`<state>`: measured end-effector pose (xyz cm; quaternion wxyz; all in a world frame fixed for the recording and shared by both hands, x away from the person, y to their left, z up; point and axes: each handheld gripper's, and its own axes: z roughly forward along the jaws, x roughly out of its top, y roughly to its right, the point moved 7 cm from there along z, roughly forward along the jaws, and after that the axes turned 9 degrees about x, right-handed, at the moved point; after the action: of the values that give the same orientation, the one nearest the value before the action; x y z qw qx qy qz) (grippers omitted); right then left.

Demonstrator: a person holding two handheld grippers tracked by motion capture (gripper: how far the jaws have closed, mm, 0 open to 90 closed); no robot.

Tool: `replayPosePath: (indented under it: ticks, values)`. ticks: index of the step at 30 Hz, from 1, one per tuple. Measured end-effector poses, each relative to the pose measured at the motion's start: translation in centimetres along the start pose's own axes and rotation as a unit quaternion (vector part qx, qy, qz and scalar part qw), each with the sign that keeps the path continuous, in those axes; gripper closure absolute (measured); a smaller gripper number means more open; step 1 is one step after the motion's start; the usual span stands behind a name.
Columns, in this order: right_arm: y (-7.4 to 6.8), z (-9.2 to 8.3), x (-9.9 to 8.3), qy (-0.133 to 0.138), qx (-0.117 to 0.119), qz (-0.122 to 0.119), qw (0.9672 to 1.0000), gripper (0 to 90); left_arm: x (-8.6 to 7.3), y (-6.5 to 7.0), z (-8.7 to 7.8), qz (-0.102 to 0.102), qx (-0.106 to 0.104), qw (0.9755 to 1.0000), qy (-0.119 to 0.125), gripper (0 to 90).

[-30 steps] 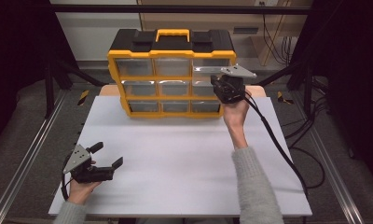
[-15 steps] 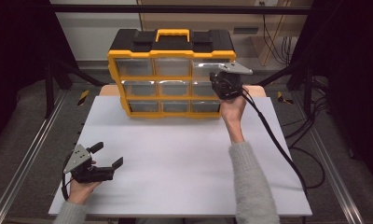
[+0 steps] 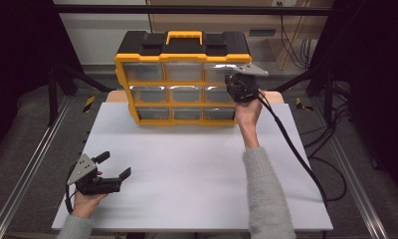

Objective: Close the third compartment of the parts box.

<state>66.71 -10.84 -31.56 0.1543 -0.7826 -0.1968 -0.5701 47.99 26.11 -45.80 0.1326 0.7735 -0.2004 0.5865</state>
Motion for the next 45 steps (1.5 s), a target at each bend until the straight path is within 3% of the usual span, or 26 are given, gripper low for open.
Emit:
replayPosePath:
  ticks: [13, 19, 26, 30, 39, 45]
  values:
    - [0.3, 0.4, -0.1, -0.004, -0.004, 0.003, 1.0000, 90.0, 0.0, 0.0, 0.0, 0.000, 0.000, 1.0000, 0.000, 1.2]
    - [-0.8, -0.8, 0.2, 0.011, 0.018, -0.005, 0.9998, 89.1, 0.1, 0.1, 0.0, 0.001, -0.001, 1.0000, 0.002, 1.2]
    - [-2.2, -4.3, -0.5, 0.028, 0.056, -0.014, 0.9980, 78.6, 0.1, 0.2, 0.0, 0.001, -0.003, 1.0000, 0.001, 1.2]
    - [-2.3, -6.0, -1.2, 0.040, 0.068, -0.008, 0.9969, 70.6, 0.1, 0.2, 0.1, 0.004, -0.003, 1.0000, 0.000, 1.2]
    - [-2.5, -9.4, -4.1, 0.053, 0.097, -0.006, 0.9939, 42.5, 0.1, 0.2, 0.1, 0.003, -0.002, 1.0000, 0.001, 1.2]
    - [-2.5, -11.2, -6.1, 0.063, 0.099, -0.004, 0.9930, 23.6, 0.1, 0.2, 0.1, 0.001, -0.001, 1.0000, 0.001, 1.2]
